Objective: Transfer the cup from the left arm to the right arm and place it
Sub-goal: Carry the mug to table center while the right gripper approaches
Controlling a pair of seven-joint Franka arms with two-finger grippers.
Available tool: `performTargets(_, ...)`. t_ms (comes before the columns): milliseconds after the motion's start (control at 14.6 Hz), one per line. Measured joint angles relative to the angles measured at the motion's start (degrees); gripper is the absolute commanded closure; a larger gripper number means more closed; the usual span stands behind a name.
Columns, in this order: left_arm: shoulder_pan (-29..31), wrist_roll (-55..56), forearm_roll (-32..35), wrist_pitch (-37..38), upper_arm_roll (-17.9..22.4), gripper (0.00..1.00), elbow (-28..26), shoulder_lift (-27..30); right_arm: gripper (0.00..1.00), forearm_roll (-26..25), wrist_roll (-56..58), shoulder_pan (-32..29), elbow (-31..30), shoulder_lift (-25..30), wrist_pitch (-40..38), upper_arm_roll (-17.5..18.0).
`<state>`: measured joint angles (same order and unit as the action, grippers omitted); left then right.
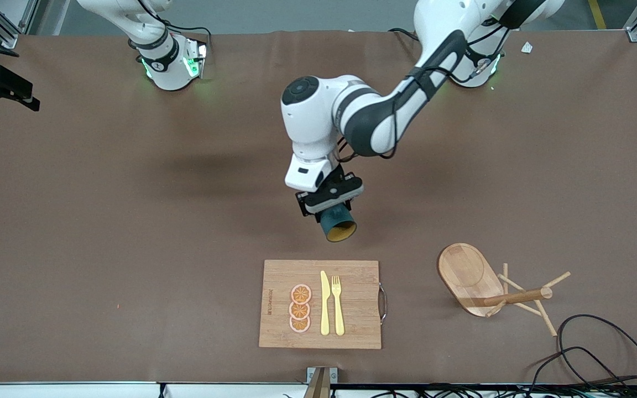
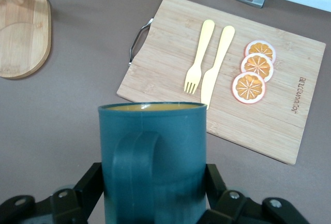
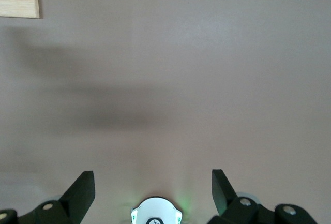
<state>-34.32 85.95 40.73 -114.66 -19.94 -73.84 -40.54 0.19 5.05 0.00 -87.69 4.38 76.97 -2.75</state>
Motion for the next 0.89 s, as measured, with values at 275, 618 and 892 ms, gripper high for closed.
performTargets(275, -3.17, 6.58, 10.68, 0.05, 0.02, 0.29, -0.44, -2.81, 0.0, -0.12, 0.0, -0.24, -0.06, -4.17, 2.25, -0.32)
performTargets(618, -8.63, 17.42, 21.27, 4.28, 0.45, 0.3, -0.85, -8.57, 0.0, -0.25, 0.0, -1.47, -0.01, -8.57, 6.14, -0.8)
performTargets(892, -15.99, 29.09, 25.39, 10.19, 3.63, 0.29, -1.24, -10.87, 0.0, -0.24, 0.02, -3.63, -0.04, -11.22, 7.69, -0.92)
